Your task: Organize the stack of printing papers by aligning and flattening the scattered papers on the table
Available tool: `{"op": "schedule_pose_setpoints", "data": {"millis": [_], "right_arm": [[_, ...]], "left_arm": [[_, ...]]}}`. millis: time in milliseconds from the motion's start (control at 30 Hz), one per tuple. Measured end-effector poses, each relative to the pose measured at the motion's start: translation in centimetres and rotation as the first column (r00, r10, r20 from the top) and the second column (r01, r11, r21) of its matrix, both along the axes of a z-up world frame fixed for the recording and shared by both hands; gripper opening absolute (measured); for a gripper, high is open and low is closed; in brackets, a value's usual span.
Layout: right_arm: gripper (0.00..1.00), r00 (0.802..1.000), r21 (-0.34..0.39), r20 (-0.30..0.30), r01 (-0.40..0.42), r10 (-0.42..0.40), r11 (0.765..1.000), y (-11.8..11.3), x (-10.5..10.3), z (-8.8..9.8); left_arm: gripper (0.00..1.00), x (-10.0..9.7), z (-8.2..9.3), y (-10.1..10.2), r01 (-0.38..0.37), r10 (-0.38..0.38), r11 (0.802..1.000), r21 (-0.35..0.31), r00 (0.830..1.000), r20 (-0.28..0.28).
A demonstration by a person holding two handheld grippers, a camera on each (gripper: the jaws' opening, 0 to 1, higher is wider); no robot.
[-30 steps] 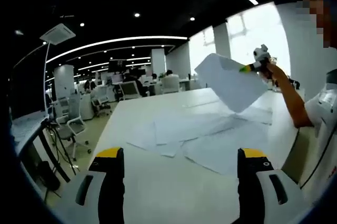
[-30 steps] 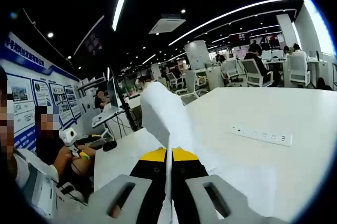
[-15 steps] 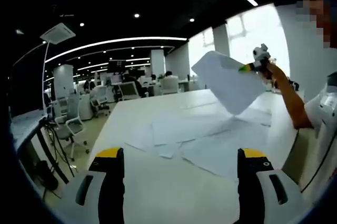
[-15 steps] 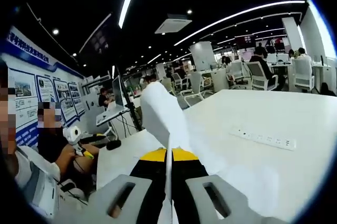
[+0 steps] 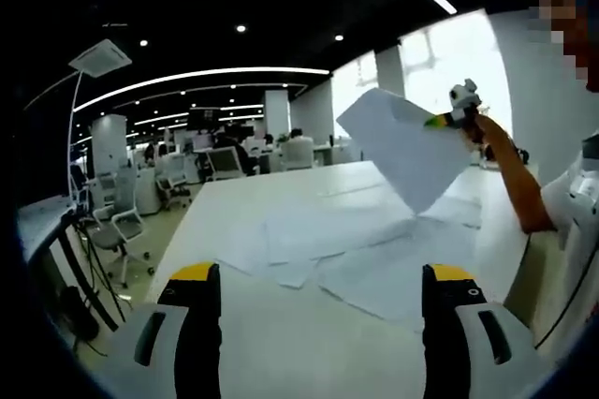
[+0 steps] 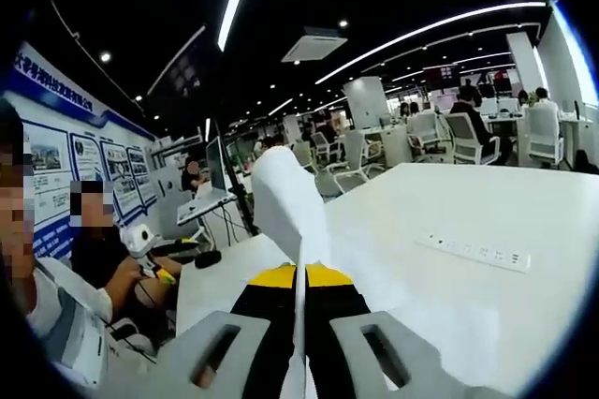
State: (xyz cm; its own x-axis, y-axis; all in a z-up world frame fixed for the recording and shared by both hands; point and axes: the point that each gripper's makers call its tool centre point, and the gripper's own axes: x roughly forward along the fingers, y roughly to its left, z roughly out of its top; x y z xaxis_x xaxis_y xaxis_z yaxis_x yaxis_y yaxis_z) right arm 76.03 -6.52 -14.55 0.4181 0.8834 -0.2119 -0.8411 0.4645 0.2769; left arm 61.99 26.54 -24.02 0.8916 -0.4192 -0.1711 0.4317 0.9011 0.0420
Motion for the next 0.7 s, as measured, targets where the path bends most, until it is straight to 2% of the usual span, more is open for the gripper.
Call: {"op": "schedule_pose_setpoints", "data": {"millis": [700], "right_arm": [[0.00, 0.999, -0.006, 0.013, -0.033, 0.033, 0.999, 0.55, -0.38, 0.55]], "left_arm": [[0.91, 0.69, 0.46, -1.01, 0.018, -0.018, 1.000, 0.001, 1.000, 0.007]]}}
